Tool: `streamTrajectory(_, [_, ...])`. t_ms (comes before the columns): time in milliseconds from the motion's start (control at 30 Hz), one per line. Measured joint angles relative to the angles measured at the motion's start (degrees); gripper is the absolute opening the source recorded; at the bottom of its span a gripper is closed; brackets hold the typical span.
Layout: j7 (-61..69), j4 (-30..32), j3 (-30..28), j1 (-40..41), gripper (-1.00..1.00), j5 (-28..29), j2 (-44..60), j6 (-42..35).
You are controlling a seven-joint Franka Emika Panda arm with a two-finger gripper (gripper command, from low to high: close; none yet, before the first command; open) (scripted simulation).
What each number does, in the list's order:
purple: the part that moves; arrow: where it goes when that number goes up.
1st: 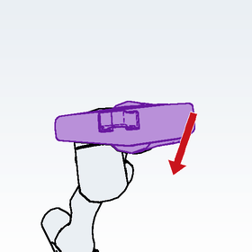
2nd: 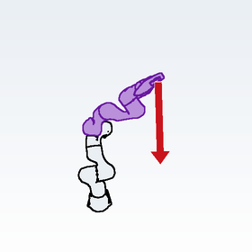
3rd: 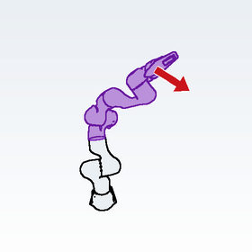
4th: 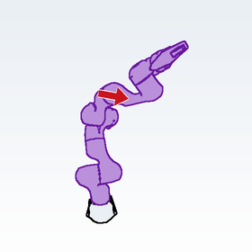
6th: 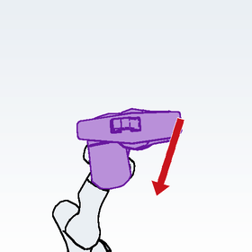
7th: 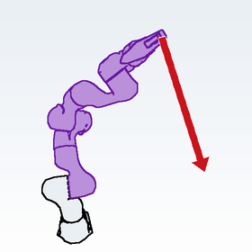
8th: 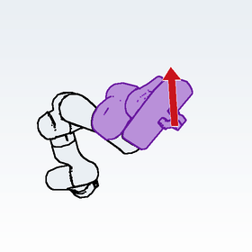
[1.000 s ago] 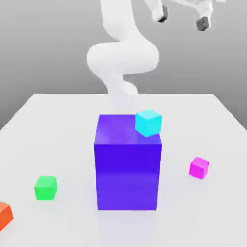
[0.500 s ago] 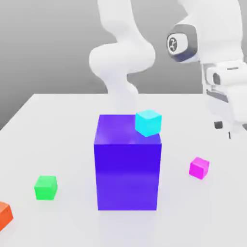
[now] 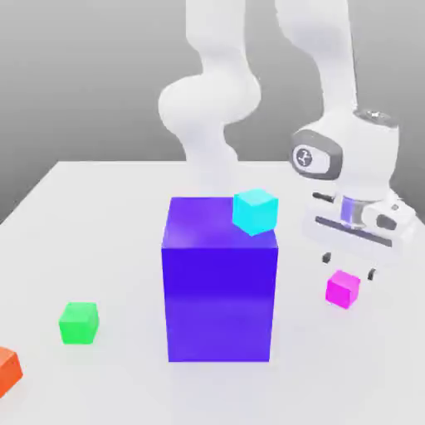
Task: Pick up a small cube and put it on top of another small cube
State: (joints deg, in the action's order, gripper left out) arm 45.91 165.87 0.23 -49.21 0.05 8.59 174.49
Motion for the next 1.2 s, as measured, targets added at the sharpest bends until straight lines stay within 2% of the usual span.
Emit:
streamTrajectory(67, [-0.1, -0.7, -0.1, -0.1, 0.00, 0.1, 4.1, 3.4])
streamTrajectory(100, [-0.1, -1.0, -0.2, -0.2, -1.00, 0.1, 5.8, 4.7])
streamTrajectory(333, [-0.2, -1.1, -0.2, -0.2, -1.00, 0.2, 5.9, 4.7])
streamTrajectory(633, [-0.9, 1.2, -0.2, 0.2, -1.00, 0.2, -9.9, -7.8])
streamTrajectory(1200, [-38.1, -10.5, -10.2, 27.1, -1.00, 10.0, -16.9, -9.9])
